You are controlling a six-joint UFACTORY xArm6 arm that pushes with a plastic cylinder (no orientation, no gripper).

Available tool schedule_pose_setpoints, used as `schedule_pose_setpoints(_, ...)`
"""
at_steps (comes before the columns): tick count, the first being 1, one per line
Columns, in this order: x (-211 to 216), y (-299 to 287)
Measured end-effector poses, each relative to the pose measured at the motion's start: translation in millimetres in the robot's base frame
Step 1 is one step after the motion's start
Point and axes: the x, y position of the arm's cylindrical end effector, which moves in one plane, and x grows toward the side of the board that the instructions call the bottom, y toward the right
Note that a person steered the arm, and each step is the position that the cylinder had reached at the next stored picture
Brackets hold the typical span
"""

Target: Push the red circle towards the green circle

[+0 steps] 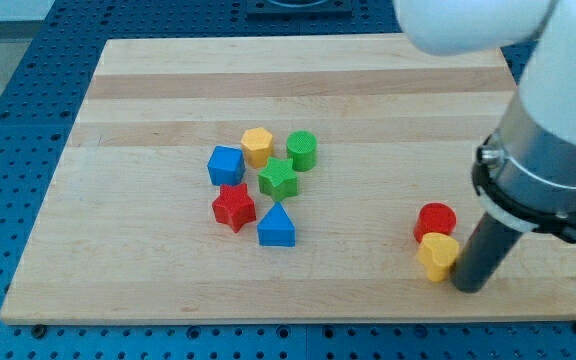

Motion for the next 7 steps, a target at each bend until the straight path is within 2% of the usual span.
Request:
schedule_pose_setpoints(3, -6, -14)
schedule_pose_setpoints(7, -46, -11)
